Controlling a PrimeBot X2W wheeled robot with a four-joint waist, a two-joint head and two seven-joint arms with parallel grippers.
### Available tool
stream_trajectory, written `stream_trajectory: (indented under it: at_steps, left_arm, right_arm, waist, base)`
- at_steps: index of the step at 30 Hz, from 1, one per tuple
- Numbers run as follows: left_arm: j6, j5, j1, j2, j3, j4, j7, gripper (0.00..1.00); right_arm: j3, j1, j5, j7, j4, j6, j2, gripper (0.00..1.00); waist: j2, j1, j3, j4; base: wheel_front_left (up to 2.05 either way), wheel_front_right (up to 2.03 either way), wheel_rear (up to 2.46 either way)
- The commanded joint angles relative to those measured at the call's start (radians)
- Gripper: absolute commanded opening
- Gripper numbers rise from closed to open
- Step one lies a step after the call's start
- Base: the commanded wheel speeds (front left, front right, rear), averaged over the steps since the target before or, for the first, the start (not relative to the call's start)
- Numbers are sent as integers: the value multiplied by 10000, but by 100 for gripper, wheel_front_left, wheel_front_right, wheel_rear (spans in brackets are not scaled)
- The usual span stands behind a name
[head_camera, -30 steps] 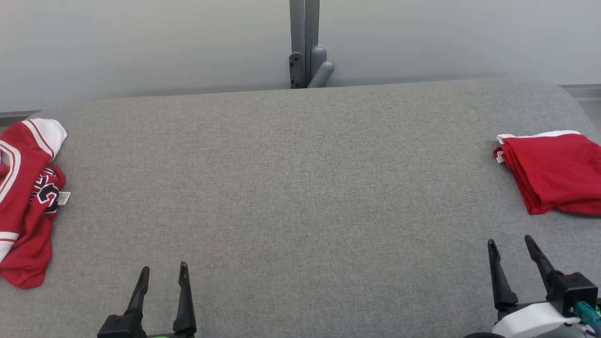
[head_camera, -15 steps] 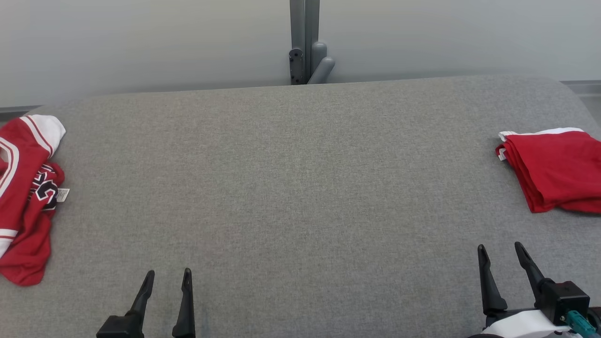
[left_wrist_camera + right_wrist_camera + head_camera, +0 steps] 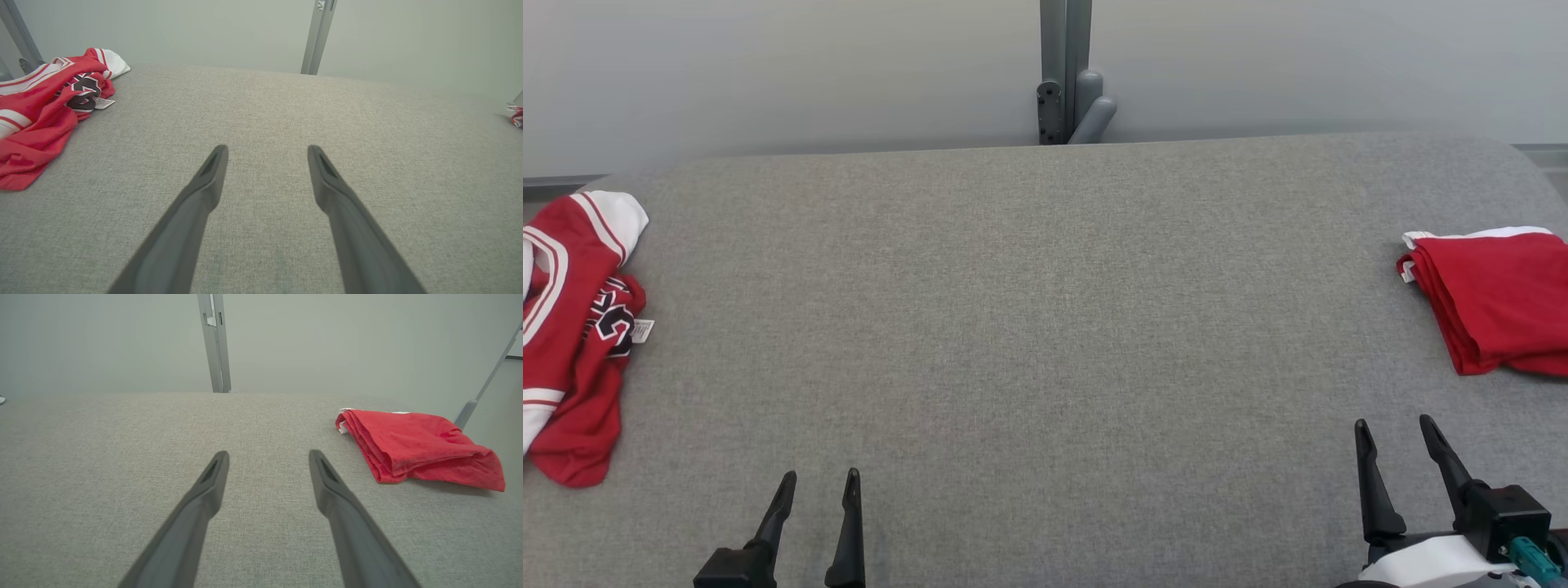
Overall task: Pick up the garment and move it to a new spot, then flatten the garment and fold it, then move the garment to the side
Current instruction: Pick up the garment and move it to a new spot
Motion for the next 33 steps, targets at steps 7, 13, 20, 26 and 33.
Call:
stream_trajectory:
  at_steps: [7, 13, 20, 26, 33]
  left_arm:
    - [82, 146, -178, 26, 67, -38, 0, 100]
    - [101, 122, -122, 29, 35, 39, 0, 100]
    - [56, 345, 317, 32, 483, 181, 0, 100]
    - [231, 11, 594, 24, 893, -99, 0, 100]
    - [322, -397, 262, 23, 1113, -104, 0, 100]
  right_arm:
    - [9, 177, 49, -62, -2, -16, -14, 100]
    - [313, 443, 198, -62, 72, -18, -20, 100]
    - [1275, 99, 220, -62, 354, -16, -25, 100]
    - [1920, -278, 202, -62, 430, -16, -22, 100]
    - [1885, -153, 84, -62, 331, -16, -60, 100]
  waist:
    - [0, 1, -15, 381]
    - [0, 1, -223, 1839]
    - [0, 1, -548, 3772]
    - [0, 1, -544, 4301]
    - [0, 1, -277, 4342]
  base:
    - [0, 0, 0]
    - [0, 0, 0]
    - [0, 0, 0]
    - [0, 0, 0]
    - [0, 0, 0]
